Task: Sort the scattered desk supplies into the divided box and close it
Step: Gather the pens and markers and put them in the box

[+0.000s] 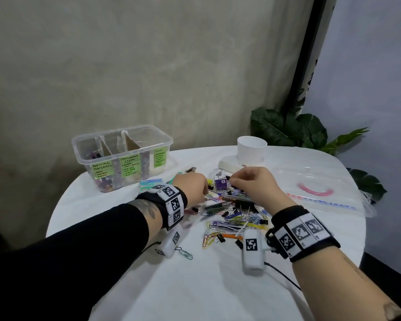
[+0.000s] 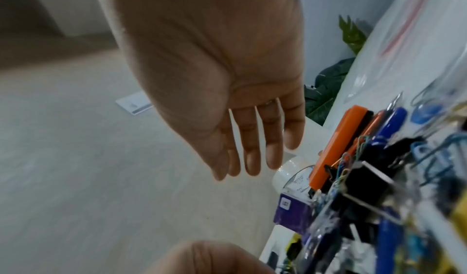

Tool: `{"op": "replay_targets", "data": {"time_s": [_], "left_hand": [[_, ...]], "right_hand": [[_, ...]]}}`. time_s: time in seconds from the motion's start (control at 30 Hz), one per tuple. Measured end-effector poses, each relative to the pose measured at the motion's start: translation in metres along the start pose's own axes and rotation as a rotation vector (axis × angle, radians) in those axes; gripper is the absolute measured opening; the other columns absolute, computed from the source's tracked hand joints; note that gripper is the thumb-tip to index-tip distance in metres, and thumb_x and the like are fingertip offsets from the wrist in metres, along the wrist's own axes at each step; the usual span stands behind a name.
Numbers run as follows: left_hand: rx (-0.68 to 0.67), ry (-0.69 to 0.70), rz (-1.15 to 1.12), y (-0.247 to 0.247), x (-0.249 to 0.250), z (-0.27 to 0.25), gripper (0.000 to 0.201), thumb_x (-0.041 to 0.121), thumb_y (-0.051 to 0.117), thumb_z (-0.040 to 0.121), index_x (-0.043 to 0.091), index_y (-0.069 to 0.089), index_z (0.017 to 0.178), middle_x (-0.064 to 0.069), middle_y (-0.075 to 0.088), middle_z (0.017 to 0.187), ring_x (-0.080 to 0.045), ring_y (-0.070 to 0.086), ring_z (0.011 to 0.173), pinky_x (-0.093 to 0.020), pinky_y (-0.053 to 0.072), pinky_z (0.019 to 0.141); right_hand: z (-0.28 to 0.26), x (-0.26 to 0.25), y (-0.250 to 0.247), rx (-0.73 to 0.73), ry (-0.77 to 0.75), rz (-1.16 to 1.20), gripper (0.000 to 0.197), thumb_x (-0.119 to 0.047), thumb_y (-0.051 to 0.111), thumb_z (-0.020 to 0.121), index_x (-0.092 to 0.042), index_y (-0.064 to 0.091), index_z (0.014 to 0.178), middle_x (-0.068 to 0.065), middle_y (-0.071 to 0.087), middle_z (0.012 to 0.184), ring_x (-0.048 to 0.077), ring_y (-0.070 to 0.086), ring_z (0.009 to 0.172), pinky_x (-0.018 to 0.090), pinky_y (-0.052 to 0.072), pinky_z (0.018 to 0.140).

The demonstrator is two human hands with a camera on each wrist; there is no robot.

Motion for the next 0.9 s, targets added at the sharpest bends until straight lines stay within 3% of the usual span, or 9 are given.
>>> {"op": "replay_targets", "data": {"time_s": [0.13, 0.23, 0.3, 0.37, 0.47, 0.53, 0.67, 0.77, 0.9], "left_hand": [[-0.017, 0.011, 0.045, 0.007, 0.007, -0.001, 0.025, 0.015, 0.059, 0.086, 0.031, 0.07, 0.101, 0.009, 0.069, 0.104, -0.017, 0.063, 0.098, -0.03, 0.049, 0.084], [-0.071, -0.011, 0.05, 0.01, 0.006, -0.001, 0.023, 0.015, 0.063, 0.084, 0.027, 0.071, 0.102, 0.005, 0.07, 0.103, -0.018, 0.064, 0.095, -0.03, 0.053, 0.08], [-0.124, -0.035, 0.084, 0.014, 0.003, -0.001, 0.022, 0.014, 0.064, 0.083, 0.023, 0.073, 0.101, 0.002, 0.071, 0.101, -0.021, 0.066, 0.093, -0.034, 0.056, 0.082], [-0.149, -0.049, 0.092, 0.016, 0.002, -0.003, 0.02, 0.012, 0.062, 0.084, 0.019, 0.075, 0.098, -0.002, 0.073, 0.099, -0.023, 0.067, 0.091, -0.036, 0.057, 0.082], [-0.16, -0.048, 0.101, 0.017, 0.002, -0.005, 0.016, 0.015, 0.061, 0.086, 0.016, 0.074, 0.095, -0.004, 0.073, 0.097, -0.025, 0.067, 0.089, -0.037, 0.058, 0.079], [-0.177, -0.036, 0.096, 0.018, 0.003, -0.005, 0.016, 0.016, 0.06, 0.086, 0.017, 0.073, 0.095, -0.003, 0.071, 0.098, -0.024, 0.066, 0.09, -0.034, 0.057, 0.078], [-0.154, -0.006, -0.066, 0.014, 0.011, -0.002, 0.02, 0.01, 0.058, 0.087, 0.023, 0.068, 0.098, 0.003, 0.068, 0.108, -0.017, 0.062, 0.098, -0.027, 0.05, 0.081], [-0.101, 0.058, -0.175, 0.008, 0.026, 0.001, 0.028, 0.011, 0.056, 0.091, 0.021, 0.064, 0.115, 0.002, 0.065, 0.119, -0.018, 0.06, 0.106, -0.026, 0.046, 0.086], [-0.134, 0.143, -0.222, 0.012, 0.049, 0.006, 0.044, 0.009, 0.053, 0.094, 0.025, 0.055, 0.135, 0.003, 0.061, 0.131, -0.019, 0.058, 0.117, -0.025, 0.043, 0.094]], "right_hand": [[-0.013, 0.019, 0.021, -0.245, 0.079, -0.244, 0.015, -0.012, 0.079, 0.08, -0.022, 0.075, 0.09, -0.001, 0.069, 0.088, 0.017, 0.063, 0.077, 0.027, 0.052, 0.067], [-0.025, 0.016, 0.04, -0.435, -0.018, -0.423, 0.039, -0.014, 0.078, 0.081, -0.029, 0.071, 0.116, -0.005, 0.065, 0.111, 0.013, 0.062, 0.095, 0.025, 0.05, 0.08], [-0.033, 0.01, 0.051, -0.537, -0.082, -0.498, 0.038, -0.014, 0.074, 0.083, -0.031, 0.072, 0.117, -0.008, 0.064, 0.122, 0.014, 0.062, 0.105, 0.027, 0.051, 0.086], [-0.035, 0.005, 0.058, -0.582, -0.127, -0.594, 0.03, -0.01, 0.072, 0.083, -0.027, 0.076, 0.108, -0.004, 0.068, 0.116, 0.017, 0.065, 0.101, 0.031, 0.055, 0.085], [-0.034, -0.002, 0.06, -0.535, -0.161, -0.673, 0.021, -0.01, 0.078, 0.079, -0.021, 0.078, 0.097, 0.0, 0.067, 0.111, 0.021, 0.064, 0.098, 0.033, 0.055, 0.082], [-0.031, -0.001, 0.057, -0.492, -0.163, -0.72, 0.018, -0.016, 0.082, 0.076, -0.02, 0.077, 0.093, 0.002, 0.061, 0.114, 0.023, 0.057, 0.104, 0.038, 0.053, 0.088], [-0.029, 0.002, 0.035, -0.4, -0.162, -0.655, 0.016, -0.025, 0.082, 0.076, -0.031, 0.068, 0.081, -0.005, 0.061, 0.1, 0.021, 0.057, 0.099, 0.04, 0.052, 0.087], [-0.034, 0.007, 0.007, -0.296, -0.149, -0.563, 0.013, -0.021, 0.075, 0.083, -0.027, 0.066, 0.09, -0.012, 0.06, 0.089, 0.016, 0.059, 0.087, 0.035, 0.052, 0.081], [-0.046, 0.021, -0.026, -0.205, -0.12, -0.494, 0.013, -0.022, 0.068, 0.09, -0.031, 0.059, 0.091, -0.009, 0.063, 0.09, 0.015, 0.059, 0.082, 0.032, 0.049, 0.072]]}}
Point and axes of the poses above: each hand's wrist, its own z-axis towards the middle knuckle, its own y-axis out of the palm, x = y × z, the point moved 7 cm from there along z, towards the middle knuckle
